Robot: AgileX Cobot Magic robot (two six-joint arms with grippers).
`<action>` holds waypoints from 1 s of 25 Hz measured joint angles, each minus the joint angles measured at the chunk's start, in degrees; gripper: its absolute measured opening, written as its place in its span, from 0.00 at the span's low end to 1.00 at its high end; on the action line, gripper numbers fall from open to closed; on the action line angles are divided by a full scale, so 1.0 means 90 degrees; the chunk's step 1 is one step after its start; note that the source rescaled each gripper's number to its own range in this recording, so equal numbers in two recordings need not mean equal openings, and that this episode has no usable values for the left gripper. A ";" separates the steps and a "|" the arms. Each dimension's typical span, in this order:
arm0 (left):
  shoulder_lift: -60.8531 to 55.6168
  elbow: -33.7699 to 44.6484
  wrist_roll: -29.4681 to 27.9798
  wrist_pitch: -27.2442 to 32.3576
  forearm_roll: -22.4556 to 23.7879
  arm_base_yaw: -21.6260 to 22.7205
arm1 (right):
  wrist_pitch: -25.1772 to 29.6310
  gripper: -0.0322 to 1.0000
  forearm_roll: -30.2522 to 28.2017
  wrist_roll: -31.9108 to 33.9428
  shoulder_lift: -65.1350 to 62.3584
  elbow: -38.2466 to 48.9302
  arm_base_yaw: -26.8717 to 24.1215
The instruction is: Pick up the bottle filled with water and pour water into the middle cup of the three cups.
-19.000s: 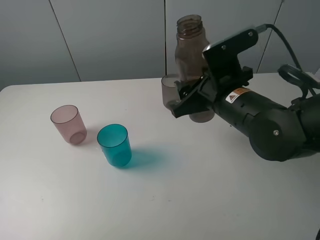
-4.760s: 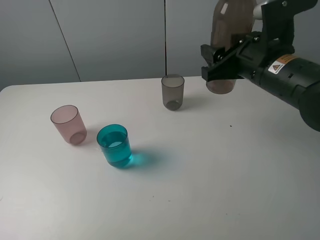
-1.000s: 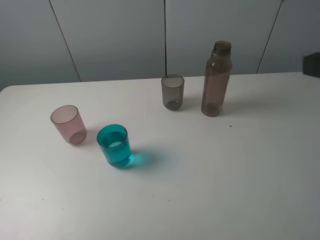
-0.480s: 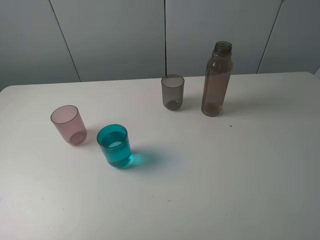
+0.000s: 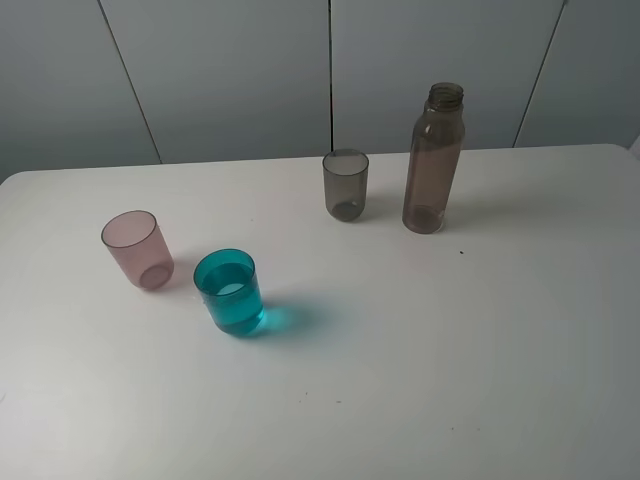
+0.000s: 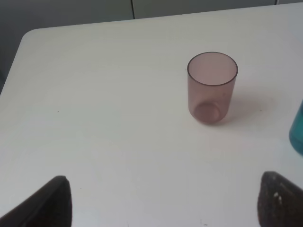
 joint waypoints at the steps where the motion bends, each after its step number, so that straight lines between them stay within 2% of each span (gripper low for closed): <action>1: 0.0000 0.0000 0.0000 0.0000 0.0000 0.0000 | 0.0000 0.89 -0.0018 0.0060 0.0000 0.0000 0.0000; 6: 0.0000 0.0000 0.0000 0.0000 0.0000 0.0000 | 0.0000 0.89 -0.0159 0.0262 -0.0010 0.0000 -0.0295; 13: 0.0000 0.0000 0.0000 0.0000 0.0000 0.0000 | 0.0000 0.89 -0.0159 0.0276 -0.0010 0.0000 -0.1471; 25: 0.0000 0.0000 0.0000 0.0000 0.0000 0.0000 | 0.0000 0.89 -0.0159 0.0264 -0.0010 0.0000 -0.1546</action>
